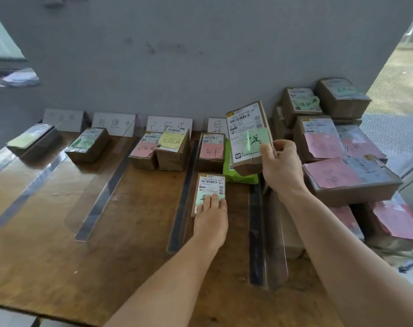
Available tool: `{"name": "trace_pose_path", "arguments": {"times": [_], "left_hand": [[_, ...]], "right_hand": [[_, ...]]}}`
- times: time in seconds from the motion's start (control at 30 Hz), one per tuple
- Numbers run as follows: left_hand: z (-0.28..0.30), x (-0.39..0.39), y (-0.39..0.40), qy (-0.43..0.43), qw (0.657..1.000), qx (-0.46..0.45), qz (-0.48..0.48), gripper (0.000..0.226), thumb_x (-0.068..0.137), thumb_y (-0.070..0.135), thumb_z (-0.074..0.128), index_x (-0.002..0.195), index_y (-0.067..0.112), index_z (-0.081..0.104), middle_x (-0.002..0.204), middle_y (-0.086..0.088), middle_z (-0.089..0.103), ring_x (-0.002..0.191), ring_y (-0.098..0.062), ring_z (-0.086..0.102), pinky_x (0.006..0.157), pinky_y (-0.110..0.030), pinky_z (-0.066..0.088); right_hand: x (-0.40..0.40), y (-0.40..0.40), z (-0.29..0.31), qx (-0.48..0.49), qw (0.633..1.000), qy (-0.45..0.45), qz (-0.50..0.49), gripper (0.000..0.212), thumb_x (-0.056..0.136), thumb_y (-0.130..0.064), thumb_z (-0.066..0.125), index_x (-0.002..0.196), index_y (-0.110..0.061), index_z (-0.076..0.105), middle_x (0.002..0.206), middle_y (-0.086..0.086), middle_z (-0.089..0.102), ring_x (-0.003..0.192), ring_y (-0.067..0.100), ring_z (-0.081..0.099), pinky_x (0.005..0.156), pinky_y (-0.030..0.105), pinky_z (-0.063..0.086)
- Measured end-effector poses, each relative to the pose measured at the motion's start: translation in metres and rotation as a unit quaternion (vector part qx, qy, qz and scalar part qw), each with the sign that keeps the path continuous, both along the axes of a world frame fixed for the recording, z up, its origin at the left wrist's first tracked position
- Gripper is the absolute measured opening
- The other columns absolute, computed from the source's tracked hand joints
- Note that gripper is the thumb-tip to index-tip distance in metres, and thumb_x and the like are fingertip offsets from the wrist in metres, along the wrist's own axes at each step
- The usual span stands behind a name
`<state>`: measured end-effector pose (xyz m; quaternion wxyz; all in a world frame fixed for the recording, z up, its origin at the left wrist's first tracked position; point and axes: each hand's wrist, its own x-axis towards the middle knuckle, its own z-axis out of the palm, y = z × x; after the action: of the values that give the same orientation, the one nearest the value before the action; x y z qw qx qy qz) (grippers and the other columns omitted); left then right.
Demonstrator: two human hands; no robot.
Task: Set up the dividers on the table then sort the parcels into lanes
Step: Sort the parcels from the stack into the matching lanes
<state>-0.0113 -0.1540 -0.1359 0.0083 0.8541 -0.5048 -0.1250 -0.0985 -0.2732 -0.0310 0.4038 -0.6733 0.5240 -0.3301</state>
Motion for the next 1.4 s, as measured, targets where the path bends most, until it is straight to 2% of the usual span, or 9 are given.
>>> {"name": "trace_pose_path", "arguments": {"times": [0.33,0.53,0.73,0.8,0.87,0.93,1.13,1.27,1.4], "left_hand": [[0.011,0.017,-0.026,0.036,0.999,-0.010,0.037,0.068,0.095,0.007,0.054,0.152,0.012,0.017,0.160,-0.010,0.012,0.148,-0.028,0.008,0.116,-0.043,0.022],[0.061,0.028,-0.028,0.212,0.950,-0.211,0.090,0.081,0.096,0.026,0.056,0.154,0.015,0.002,0.161,-0.001,0.011,0.147,-0.017,0.017,0.114,-0.031,0.024],[0.115,0.069,0.002,0.275,0.888,-0.367,0.044,0.086,0.086,0.030,0.070,0.152,0.027,0.016,0.153,0.008,0.032,0.139,-0.008,0.030,0.110,-0.027,0.027],[0.120,0.085,0.015,0.264,0.882,-0.389,0.038,0.074,0.085,0.030,0.070,0.147,0.027,0.029,0.142,0.009,0.045,0.129,-0.004,0.041,0.104,-0.024,0.039],[0.121,0.100,0.029,0.226,0.884,-0.406,0.047,0.061,0.086,0.030,0.069,0.139,0.026,0.041,0.133,0.011,0.050,0.118,0.002,0.043,0.091,-0.011,0.041],[0.116,0.121,0.046,0.207,0.882,-0.417,0.072,0.059,0.086,0.031,0.069,0.138,0.027,0.042,0.132,0.011,0.050,0.116,0.003,0.042,0.092,-0.012,0.041],[0.087,0.179,0.095,0.148,0.934,-0.313,0.094,0.080,0.093,0.021,0.061,0.150,0.040,0.010,0.146,-0.003,0.031,0.130,-0.017,0.035,0.100,-0.028,0.039],[0.060,0.202,0.109,0.138,0.967,-0.197,0.089,0.059,0.099,0.019,0.046,0.149,0.039,0.022,0.150,-0.005,0.020,0.126,-0.021,0.032,0.099,-0.028,0.040],[0.037,0.214,0.114,0.126,0.976,-0.155,0.092,0.048,0.098,0.029,0.045,0.144,0.024,0.033,0.143,-0.005,0.034,0.118,-0.016,0.039,0.094,-0.033,0.040]], "right_hand": [[0.006,-0.010,-0.004,0.023,0.999,-0.020,0.015,0.044,0.091,-0.052,0.049,0.123,-0.023,0.043,0.121,0.007,0.059,0.111,0.025,0.057,0.091,0.046,0.052],[0.016,-0.009,0.005,0.024,0.998,-0.051,0.006,0.041,0.097,-0.040,0.048,0.130,-0.016,0.043,0.120,0.007,0.060,0.101,0.018,0.060,0.070,0.025,0.050],[0.057,0.018,0.017,0.021,0.995,-0.089,0.032,0.038,0.099,-0.035,0.046,0.132,-0.018,0.041,0.111,0.000,0.060,0.088,0.010,0.059,0.056,0.017,0.044],[0.079,0.035,0.018,0.025,0.994,-0.089,0.051,0.037,0.099,-0.035,0.045,0.132,-0.020,0.041,0.111,-0.001,0.061,0.090,0.013,0.063,0.061,0.023,0.051],[0.099,0.051,0.016,0.027,0.994,-0.080,0.065,0.035,0.099,-0.037,0.045,0.130,-0.022,0.041,0.113,0.001,0.062,0.093,0.017,0.064,0.068,0.033,0.056],[0.123,0.069,0.009,0.032,0.994,-0.065,0.085,0.035,0.099,-0.038,0.045,0.129,-0.021,0.042,0.115,-0.001,0.062,0.096,0.016,0.062,0.071,0.032,0.054],[0.190,0.121,-0.036,0.069,0.988,0.032,0.136,0.037,0.098,-0.041,0.044,0.130,-0.022,0.043,0.117,0.004,0.058,0.087,0.013,0.058,0.061,0.026,0.045],[0.218,0.139,-0.060,0.105,0.984,0.074,0.125,0.046,0.098,-0.044,0.042,0.135,-0.018,0.041,0.126,0.010,0.053,0.087,0.018,0.055,0.066,0.032,0.042],[0.232,0.150,-0.082,0.130,0.981,0.095,0.105,0.046,0.098,-0.042,0.044,0.137,-0.019,0.039,0.132,0.011,0.050,0.093,0.021,0.057,0.076,0.034,0.047]]}}
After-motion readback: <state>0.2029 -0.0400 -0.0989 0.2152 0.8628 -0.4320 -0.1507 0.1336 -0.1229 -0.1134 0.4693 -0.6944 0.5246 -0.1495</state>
